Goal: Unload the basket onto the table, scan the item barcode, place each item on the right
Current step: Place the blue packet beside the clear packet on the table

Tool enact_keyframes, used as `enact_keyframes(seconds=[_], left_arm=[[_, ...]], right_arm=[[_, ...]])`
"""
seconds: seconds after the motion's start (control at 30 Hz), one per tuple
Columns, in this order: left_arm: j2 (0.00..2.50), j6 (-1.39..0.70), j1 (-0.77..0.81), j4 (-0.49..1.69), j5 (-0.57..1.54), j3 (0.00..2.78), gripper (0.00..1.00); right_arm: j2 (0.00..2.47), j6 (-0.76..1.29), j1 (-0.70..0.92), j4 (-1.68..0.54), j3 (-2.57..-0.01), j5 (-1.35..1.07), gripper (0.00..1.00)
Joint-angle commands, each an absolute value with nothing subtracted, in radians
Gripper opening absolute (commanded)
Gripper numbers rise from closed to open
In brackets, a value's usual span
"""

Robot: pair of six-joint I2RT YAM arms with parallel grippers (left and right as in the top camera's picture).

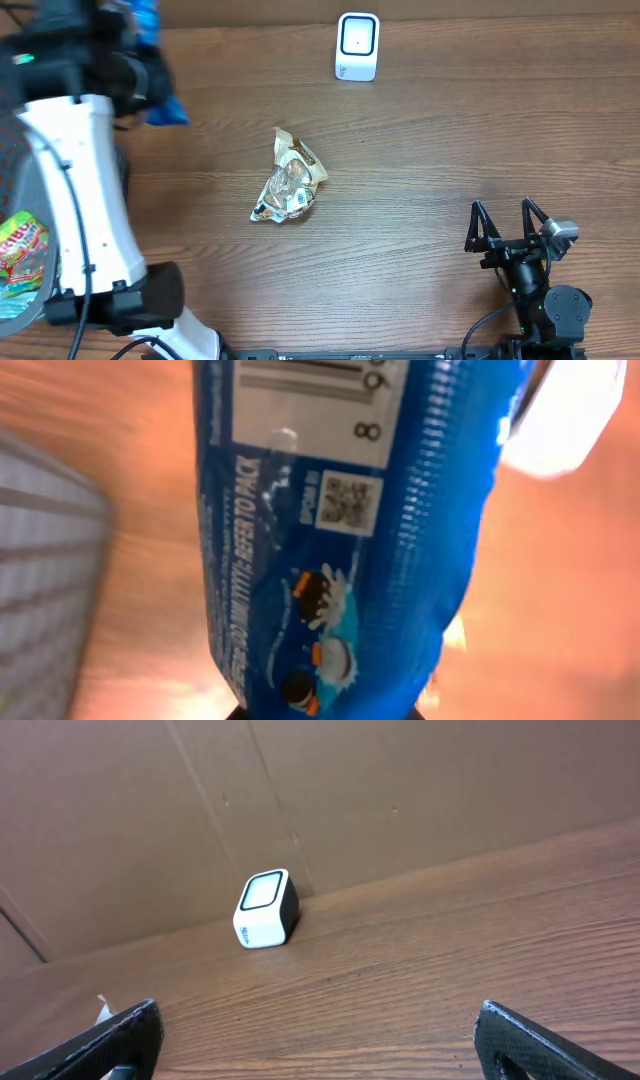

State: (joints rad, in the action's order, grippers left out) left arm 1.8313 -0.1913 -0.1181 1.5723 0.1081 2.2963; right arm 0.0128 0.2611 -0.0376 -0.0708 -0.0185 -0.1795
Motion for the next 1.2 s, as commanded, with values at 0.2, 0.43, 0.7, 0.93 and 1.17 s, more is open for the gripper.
enact_keyframes(seconds=[0.2, 0.43, 0.7, 0.93, 1.17], left_arm=[[1.812, -0.213, 0.102, 1.421, 0.063, 1.765, 0.04], [1.812, -0.242, 0.104, 1.092, 0.042, 1.382, 0.04], [1.81, -0.232, 0.103, 1.04, 0.007, 1.43, 0.49], [1.807, -0.275, 0.063, 1.337, -0.08, 1.919, 0.47], [1.74, -0.404, -0.067, 1.549, -0.238, 2.269, 0.43]], right_arm=[[0.003, 0.261, -0.032, -0.065, -0.009, -0.185, 1.0], [0.003, 0.261, -0.032, -0.065, -0.009, -0.185, 1.0], [0.003, 0.261, -0.032, -0.065, -0.009, -0.185, 1.0], [0.003, 0.261, -0.032, -0.065, -0.009, -0.185, 1.0], [0.003, 0.261, -0.032, -0.065, -0.009, -0.184, 1.0]])
